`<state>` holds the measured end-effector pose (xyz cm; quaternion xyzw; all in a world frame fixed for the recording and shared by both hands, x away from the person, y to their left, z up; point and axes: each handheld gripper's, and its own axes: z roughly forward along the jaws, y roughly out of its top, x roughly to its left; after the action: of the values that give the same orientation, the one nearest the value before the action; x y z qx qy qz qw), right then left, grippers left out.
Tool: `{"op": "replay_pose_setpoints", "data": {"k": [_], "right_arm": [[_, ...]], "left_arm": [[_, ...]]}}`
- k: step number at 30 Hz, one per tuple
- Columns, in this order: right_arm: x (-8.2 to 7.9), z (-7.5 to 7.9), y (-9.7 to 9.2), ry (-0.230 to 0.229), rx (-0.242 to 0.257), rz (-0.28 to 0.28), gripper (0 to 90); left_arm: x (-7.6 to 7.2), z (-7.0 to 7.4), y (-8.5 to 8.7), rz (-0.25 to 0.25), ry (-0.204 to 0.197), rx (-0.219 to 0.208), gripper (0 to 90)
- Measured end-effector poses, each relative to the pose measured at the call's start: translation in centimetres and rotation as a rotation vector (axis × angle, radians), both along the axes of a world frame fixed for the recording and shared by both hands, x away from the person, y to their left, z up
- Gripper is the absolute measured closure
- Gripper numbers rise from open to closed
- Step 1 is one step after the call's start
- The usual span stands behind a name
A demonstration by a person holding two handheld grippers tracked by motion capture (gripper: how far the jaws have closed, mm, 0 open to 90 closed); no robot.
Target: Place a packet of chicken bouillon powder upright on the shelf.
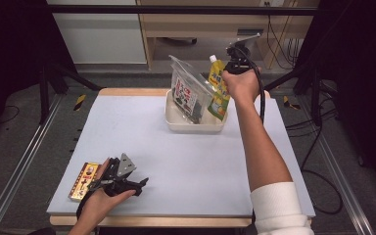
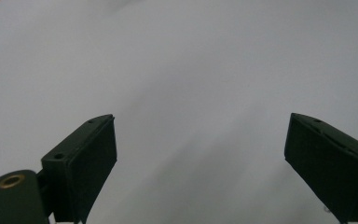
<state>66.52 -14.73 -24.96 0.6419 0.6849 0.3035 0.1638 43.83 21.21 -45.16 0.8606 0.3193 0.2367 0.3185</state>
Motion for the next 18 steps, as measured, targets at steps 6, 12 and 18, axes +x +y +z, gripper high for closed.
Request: {"op": "replay_pose_setpoints", "data": {"k": [6,12,18], "right_arm": [[0.6,-0.2,0.9,0.006,0.013,-0.005,90.0],[0.8,-0.3,1.6,0.011,0.014,-0.01,90.0],[1.1,-0.4,2.3,0.009,0.022,-0.021,90.0]], "left_arm": [[0.0,0.0,-0.1,-0.007,0.001,0.004,8.8],[0.1,0.0,-0.2,-0.007,0.0,0.002,8.9],[0.1,0.0,-0.2,-0.012,0.002,0.003,8.9]]}}
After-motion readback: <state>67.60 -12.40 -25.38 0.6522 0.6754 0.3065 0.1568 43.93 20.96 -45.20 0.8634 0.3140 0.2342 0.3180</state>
